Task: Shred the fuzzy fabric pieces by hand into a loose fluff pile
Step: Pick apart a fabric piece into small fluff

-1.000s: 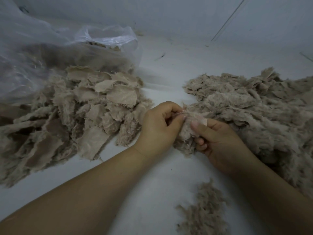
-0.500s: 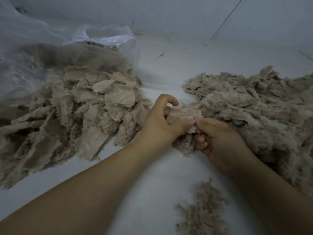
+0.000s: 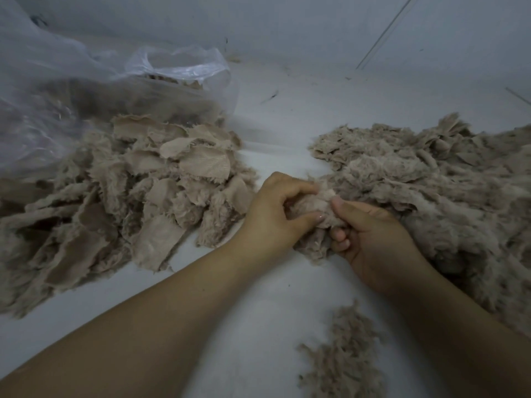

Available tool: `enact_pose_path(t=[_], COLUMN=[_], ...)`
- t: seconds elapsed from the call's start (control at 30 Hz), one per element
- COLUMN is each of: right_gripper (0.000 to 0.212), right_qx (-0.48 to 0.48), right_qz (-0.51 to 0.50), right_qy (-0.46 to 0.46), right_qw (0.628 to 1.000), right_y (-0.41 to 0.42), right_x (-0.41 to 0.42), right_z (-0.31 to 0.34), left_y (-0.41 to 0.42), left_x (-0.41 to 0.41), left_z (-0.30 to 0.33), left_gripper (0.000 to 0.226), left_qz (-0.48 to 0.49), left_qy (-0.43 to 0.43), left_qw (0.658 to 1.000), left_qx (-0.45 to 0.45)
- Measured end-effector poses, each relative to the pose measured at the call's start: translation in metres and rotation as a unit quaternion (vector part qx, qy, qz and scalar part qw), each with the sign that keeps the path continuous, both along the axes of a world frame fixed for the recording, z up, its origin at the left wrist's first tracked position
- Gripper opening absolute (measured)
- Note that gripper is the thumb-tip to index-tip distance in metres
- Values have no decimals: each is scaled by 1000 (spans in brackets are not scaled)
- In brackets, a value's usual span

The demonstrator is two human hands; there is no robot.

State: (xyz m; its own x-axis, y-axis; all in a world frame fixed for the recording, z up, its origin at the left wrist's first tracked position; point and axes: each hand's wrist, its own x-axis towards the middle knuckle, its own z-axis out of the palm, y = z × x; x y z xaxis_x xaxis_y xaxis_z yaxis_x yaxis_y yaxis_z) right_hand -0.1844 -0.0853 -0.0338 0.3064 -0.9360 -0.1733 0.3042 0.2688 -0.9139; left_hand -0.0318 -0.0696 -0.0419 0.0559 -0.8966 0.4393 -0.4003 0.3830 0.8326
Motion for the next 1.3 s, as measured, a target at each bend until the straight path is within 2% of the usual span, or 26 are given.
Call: enact_pose_path(t=[0.1,0.27,0.53,0.63,0.7,0.8,0.97,1.13,1.3], right_gripper=[22,23,25,41,41,35,24,23,26], right_qx=[5,7,0,7,18,30,52,72,76], right_qz=[-3,-6,-4,-14,-21,-29,-50,-80,-76], right_qy=[-4,-4,5,-17,-36,-49,-68,-86,-84], right_qw=[1000,1000,1000,1000,999,998,995,990,991], right_y=[0,0,0,-1,-2,-4,-7,-8,-8], right_x=[0,1,1,0,0,-1,-3,-2,-3], right_z=[0,0,0,0,0,0,1,2,1], left_y=[0,0,-1,-2,-2,3,13,17,18], left_x=[0,1,0,3,5,6,-1,2,3], left_z=[-1,2,-1,0,3,8,11,13,6], left_gripper=[16,17,16,20,16,11,15,20,20], left_qz=[28,24,12,52,56,1,-78,-140,-214], left_qy=[46,94,60,55,111,222,129,83,-82], left_qw=[998,995,998,996,992,975,988,987,972], left_qx=[-10,-2,-16,-42,-26,22,27,12,40])
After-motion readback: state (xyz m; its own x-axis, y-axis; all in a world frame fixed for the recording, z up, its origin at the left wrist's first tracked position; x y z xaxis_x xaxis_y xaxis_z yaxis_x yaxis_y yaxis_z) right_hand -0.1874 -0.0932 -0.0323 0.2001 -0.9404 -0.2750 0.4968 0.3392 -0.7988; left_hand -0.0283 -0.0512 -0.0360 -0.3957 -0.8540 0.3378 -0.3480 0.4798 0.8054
